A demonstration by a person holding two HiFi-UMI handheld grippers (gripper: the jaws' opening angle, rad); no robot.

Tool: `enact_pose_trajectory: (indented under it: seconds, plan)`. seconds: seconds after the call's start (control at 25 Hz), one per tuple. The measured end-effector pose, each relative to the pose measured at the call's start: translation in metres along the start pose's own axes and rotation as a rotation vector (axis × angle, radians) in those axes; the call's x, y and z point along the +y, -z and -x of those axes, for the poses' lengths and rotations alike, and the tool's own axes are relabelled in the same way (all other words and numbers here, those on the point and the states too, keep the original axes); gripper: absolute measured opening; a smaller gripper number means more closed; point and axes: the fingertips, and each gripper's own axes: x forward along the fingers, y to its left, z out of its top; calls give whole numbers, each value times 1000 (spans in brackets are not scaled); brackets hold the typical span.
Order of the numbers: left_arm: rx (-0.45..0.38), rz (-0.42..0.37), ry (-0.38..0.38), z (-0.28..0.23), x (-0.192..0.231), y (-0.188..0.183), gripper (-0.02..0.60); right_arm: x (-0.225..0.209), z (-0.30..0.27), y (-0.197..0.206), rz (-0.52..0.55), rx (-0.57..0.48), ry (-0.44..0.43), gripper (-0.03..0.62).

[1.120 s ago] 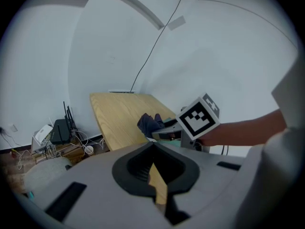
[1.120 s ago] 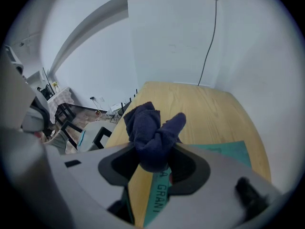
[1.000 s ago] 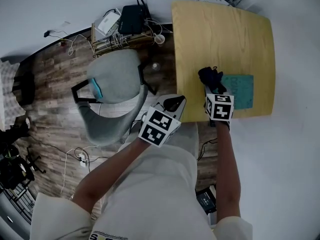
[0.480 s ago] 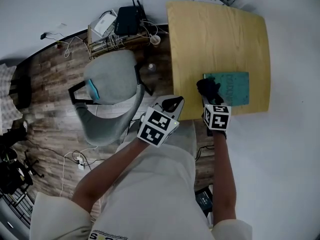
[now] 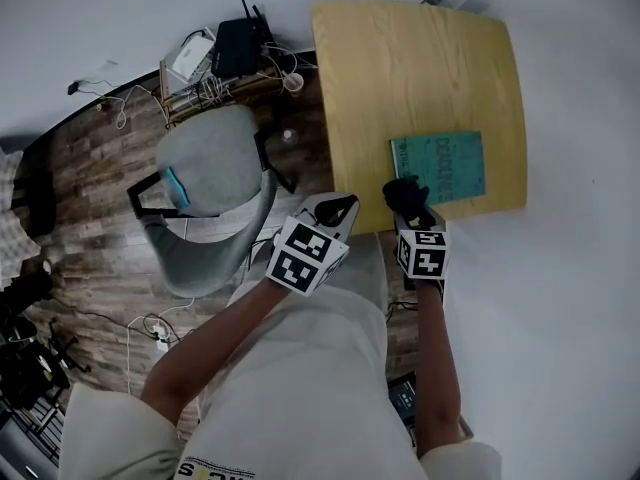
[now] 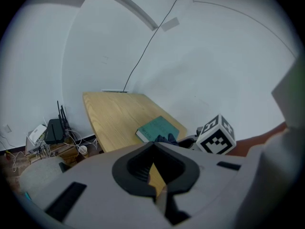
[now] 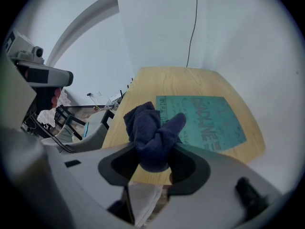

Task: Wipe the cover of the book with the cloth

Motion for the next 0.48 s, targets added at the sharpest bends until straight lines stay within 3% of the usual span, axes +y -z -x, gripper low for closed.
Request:
enact_pose_trajectory:
  seconds: [0.28, 0.48]
  plan:
    - [-15, -21, 27, 2, -6, -10, 9, 1, 39, 1, -22, -58, 24, 184]
    - [-37, -44, 51, 15, -16, -28, 9, 4, 84, -22, -17, -164, 43, 184]
